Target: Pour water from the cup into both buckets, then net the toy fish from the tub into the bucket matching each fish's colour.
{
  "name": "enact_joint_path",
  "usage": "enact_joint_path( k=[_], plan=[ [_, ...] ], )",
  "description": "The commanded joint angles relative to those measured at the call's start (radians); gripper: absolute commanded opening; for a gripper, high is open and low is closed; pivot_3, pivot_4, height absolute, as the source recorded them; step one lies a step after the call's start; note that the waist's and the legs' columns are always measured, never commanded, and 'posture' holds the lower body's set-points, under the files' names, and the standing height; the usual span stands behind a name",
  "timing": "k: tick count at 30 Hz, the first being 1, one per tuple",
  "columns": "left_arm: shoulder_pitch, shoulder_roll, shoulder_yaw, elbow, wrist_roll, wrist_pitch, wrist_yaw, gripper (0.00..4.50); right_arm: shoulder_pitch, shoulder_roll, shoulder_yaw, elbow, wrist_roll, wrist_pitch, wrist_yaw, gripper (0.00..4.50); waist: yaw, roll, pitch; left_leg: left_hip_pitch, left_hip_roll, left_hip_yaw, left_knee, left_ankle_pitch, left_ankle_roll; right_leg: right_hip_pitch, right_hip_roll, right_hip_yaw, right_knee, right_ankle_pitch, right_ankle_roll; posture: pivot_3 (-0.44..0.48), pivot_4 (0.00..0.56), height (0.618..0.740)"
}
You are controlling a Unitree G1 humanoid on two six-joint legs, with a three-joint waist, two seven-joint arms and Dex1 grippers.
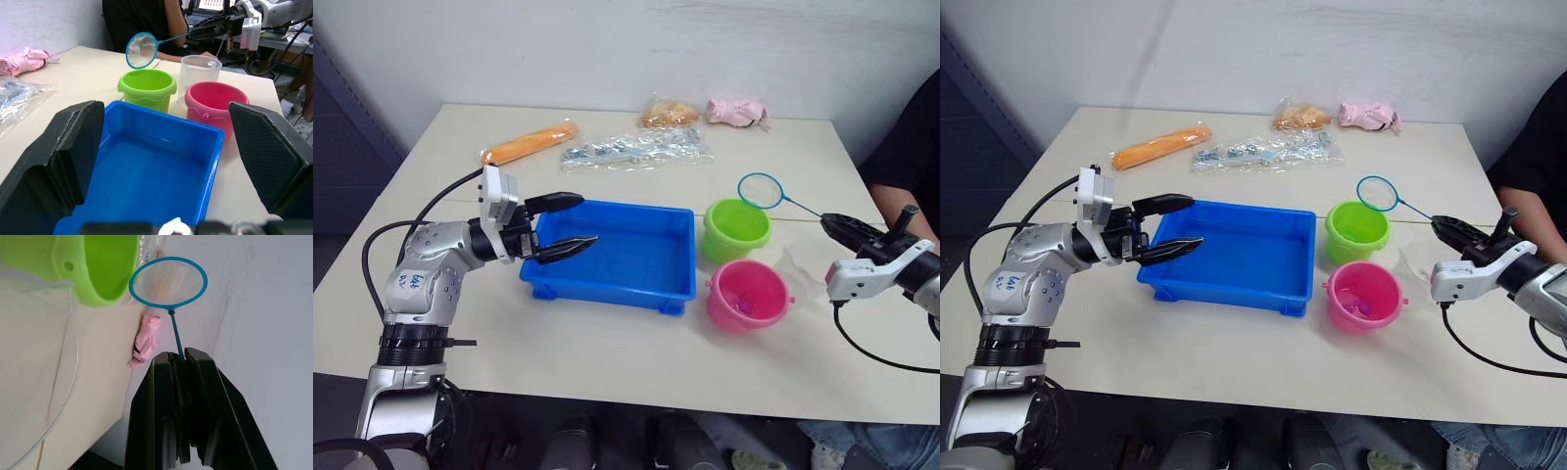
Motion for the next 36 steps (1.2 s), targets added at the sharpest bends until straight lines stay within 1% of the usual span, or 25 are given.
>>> enact_joint_path(
  k=[1, 2, 3, 4, 7, 9, 10, 13, 15, 17, 20, 22, 25, 27, 29, 33, 36],
  plan=[
    [0.008, 0.036, 0.056, -0.031, -0.035, 0.009, -0.017, 4.36, 0.001, 0.044, -0.004, -0.117, 0.517, 0.062, 0.283, 0.0, -0.004, 0.0, 0.0, 0.0, 0.0, 0.0, 0.0, 0.0, 0.0, 0.0, 0.0, 0.0, 0.0, 0.0, 0.0, 0.0, 0.15, 0.74],
    [0.014, 0.045, 0.067, -0.033, -0.043, 0.012, -0.026, 4.36, 0.013, 0.06, -0.002, -0.17, 0.652, 0.126, 0.369, 0.0, -0.004, 0.0, 0.0, 0.0, 0.001, 0.0, 0.0, 0.0, 0.0, 0.001, 0.001, 0.0, 0.0, 0.0, 0.0, 0.0, 0.15, 0.74],
    [0.023, 0.057, 0.08, -0.038, -0.054, 0.018, -0.04, 4.36, 0.031, 0.078, -0.002, -0.235, 0.806, 0.242, 0.461, 0.0, -0.004, 0.0, 0.0, 0.0, 0.001, 0.0, 0.0, 0.0, 0.0, 0.001, 0.001, 0.0, 0.0, 0.0, 0.0, 0.0, 0.15, 0.74],
    [0.03, 0.069, 0.092, -0.043, -0.063, 0.022, -0.05, 4.36, 0.046, 0.088, -0.006, -0.292, 0.922, 0.342, 0.532, 0.0, -0.003, 0.0, 0.0, 0.0, 0.001, -0.001, 0.0, 0.0, 0.0, 0.001, 0.001, -0.001, 0.0, 0.0, 0.0, 0.0, 0.15, 0.74],
    [0.064, 0.108, 0.145, -0.081, -0.097, 0.029, -0.067, 4.36, 0.067, 0.08, 0.0, -0.46, 1.119, 0.547, 0.68, 0.0, 0.002, 0.0, 0.0, 0.001, 0.001, -0.002, 0.001, -0.001, 0.001, 0.003, 0.0, -0.002, -0.001, 0.0, 0.0, 0.0, 0.15, 0.74],
    [0.117, 0.141, 0.198, -0.146, -0.151, 0.072, -0.072, 4.36, 0.061, 0.074, 0.029, -0.564, 1.207, 0.696, 0.748, 0.0, -0.001, 0.0, 0.0, 0.001, 0.001, -0.003, 0.001, -0.004, 0.007, 0.003, 0.0, -0.002, -0.001, 0.0, 0.0, 0.0, 0.15, 0.74],
    [0.15, 0.159, 0.212, -0.183, -0.167, 0.086, -0.083, 4.36, 0.06, 0.07, 0.039, -0.599, 1.233, 0.754, 0.78, 0.0, -0.001, 0.0, 0.0, 0.001, 0.002, -0.003, 0.001, -0.005, 0.008, 0.003, 0.0, -0.002, -0.001, 0.0, 0.0, 0.0, 0.15, 0.74],
    [0.293, 0.216, 0.244, -0.329, -0.22, 0.136, -0.123, 4.36, 0.041, 0.098, 0.094, -0.669, 1.229, 0.857, 0.831, 0.0, 0.002, 0.0, 0.0, 0.001, 0.001, -0.005, 0.001, -0.005, 0.008, 0.004, -0.001, -0.003, -0.004, 0.0, 0.0, 0.0, 0.15, 0.74],
    [0.392, 0.249, 0.252, -0.407, -0.223, 0.134, -0.162, 4.36, 0.028, 0.132, 0.129, -0.689, 1.186, 0.892, 0.832, 0.0, 0.002, 0.0, 0.0, 0.001, 0.001, -0.005, 0.0, -0.006, 0.009, 0.005, -0.002, -0.003, -0.006, 0.0, 0.0, 0.0, 0.15, 0.74],
    [0.493, 0.266, 0.266, -0.444, -0.19, 0.083, -0.21, 4.36, 0.029, 0.175, 0.179, -0.702, 1.14, 0.914, 0.838, 0.0, 0.002, 0.001, 0.0, 0.002, 0.001, -0.005, 0.0, -0.006, 0.009, 0.006, -0.002, -0.004, -0.008, 0.0, 0.0, 0.0, 0.15, 0.74],
    [0.577, 0.268, 0.276, -0.462, -0.169, 0.063, -0.206, 4.36, 0.045, 0.233, 0.252, -0.694, 1.033, 0.892, 0.855, 0.0, 0.007, 0.001, 0.001, 0.002, 0.001, -0.006, -0.001, -0.006, 0.01, 0.007, -0.002, -0.005, -0.01, 0.0, 0.0, 0.0, 0.15, 0.74],
    [0.619, 0.262, 0.276, -0.476, -0.16, 0.054, -0.192, 4.36, 0.064, 0.27, 0.288, -0.682, 0.975, 0.875, 0.86, 0.0, 0.007, 0.001, 0.001, 0.002, 0.001, -0.007, -0.001, -0.006, 0.01, 0.007, -0.003, -0.005, -0.011, 0.0, 0.0, 0.0, 0.15, 0.74],
    [0.68, 0.25, 0.277, -0.483, -0.142, 0.039, -0.176, 4.36, 0.104, 0.304, 0.34, -0.652, 0.895, 0.812, 0.905, 0.0, 0.004, 0.001, 0.001, 0.002, 0.001, -0.006, -0.003, -0.007, 0.011, 0.007, -0.003, -0.005, -0.013, 0.0, 0.0, 0.0, 0.15, 0.74],
    [0.697, 0.247, 0.28, -0.482, -0.14, 0.035, -0.164, 4.36, 0.113, 0.323, 0.355, -0.629, 0.858, 0.778, 0.925, 0.0, 0.004, 0.001, 0.001, 0.002, 0.001, -0.006, -0.004, -0.007, 0.011, 0.007, -0.003, -0.005, -0.014, 0.0, 0.0, 0.0, 0.15, 0.74],
    [0.715, 0.246, 0.284, -0.478, -0.137, 0.034, -0.153, 4.36, 0.113, 0.364, 0.401, -0.574, 0.785, 0.707, 0.937, 0.0, 0.002, 0.001, 0.001, 0.002, 0.001, -0.006, -0.004, -0.007, 0.011, 0.007, -0.003, -0.005, -0.014, 0.0, 0.0, 0.0, 0.15, 0.74],
    [0.726, 0.25, 0.293, -0.48, -0.143, 0.043, -0.134, 4.36, 0.113, 0.454, 0.445, -0.492, 0.689, 0.655, 0.899, 0.0, 0.001, 0.001, 0.001, 0.003, 0.001, -0.006, -0.006, -0.007, 0.01, 0.007, -0.002, -0.005, -0.013, 0.0, -0.001, 0.0, 0.15, 0.74],
    [0.725, 0.258, 0.298, -0.482, -0.149, 0.051, -0.128, 4.36, 0.123, 0.504, 0.452, -0.451, 0.646, 0.635, 0.866, 0.0, 0.002, 0.001, 0.001, 0.003, 0.001, -0.006, -0.008, -0.006, 0.01, 0.007, -0.002, -0.005, -0.013, 0.0, -0.001, 0.0, 0.15, 0.74]
  ],
)
